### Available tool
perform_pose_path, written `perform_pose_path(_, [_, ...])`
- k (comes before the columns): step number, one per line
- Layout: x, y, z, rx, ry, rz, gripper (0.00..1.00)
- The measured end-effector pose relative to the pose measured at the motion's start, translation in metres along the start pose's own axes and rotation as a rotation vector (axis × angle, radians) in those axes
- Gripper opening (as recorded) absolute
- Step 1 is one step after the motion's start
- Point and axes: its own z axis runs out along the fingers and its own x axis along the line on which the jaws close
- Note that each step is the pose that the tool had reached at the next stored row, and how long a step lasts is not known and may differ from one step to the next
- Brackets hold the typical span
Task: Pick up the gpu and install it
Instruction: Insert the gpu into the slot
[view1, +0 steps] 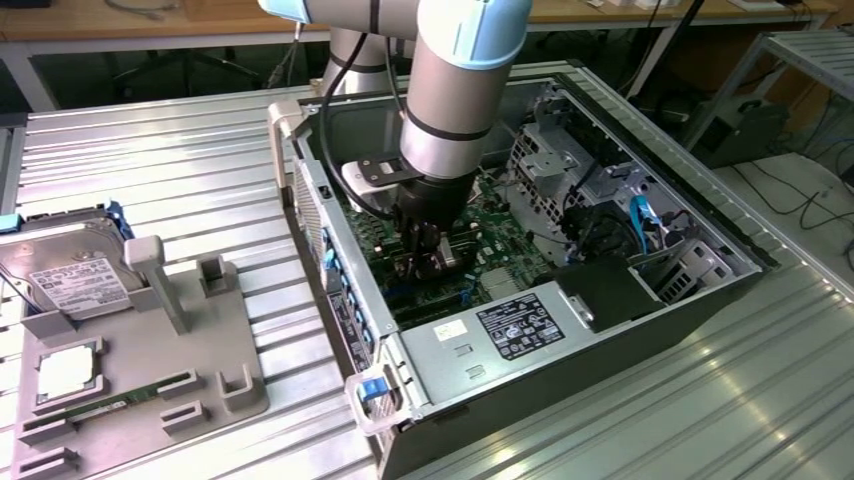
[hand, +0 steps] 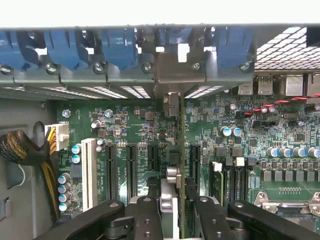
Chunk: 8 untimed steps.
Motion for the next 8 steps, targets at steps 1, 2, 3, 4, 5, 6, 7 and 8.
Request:
perform_pose_path(1, [0.0000, 0.0000, 0.0000, 0.0001, 0.0000, 0.000, 0.30])
perform_pose_path(2, [0.0000, 0.0000, 0.0000, 0.0000, 0.0000, 0.000, 0.30])
perform_pose_path(3, [0.0000, 0.0001, 0.0000, 0.0000, 0.0000, 0.000, 0.30])
perform_pose_path(4, [0.0000, 0.0001, 0.0000, 0.0000, 0.0000, 0.000, 0.30])
perform_pose_path(5, [0.0000, 0.0001, 0.0000, 0.0000, -0.0001, 0.000, 0.30])
perform_pose_path(6, [0.0000, 0.0001, 0.0000, 0.0000, 0.0000, 0.000, 0.30])
perform_pose_path(7, [0.0000, 0.0001, 0.0000, 0.0000, 0.0000, 0.000, 0.30])
perform_pose_path(8, [0.0000, 0.0001, 0.0000, 0.0000, 0.0000, 0.000, 0.30])
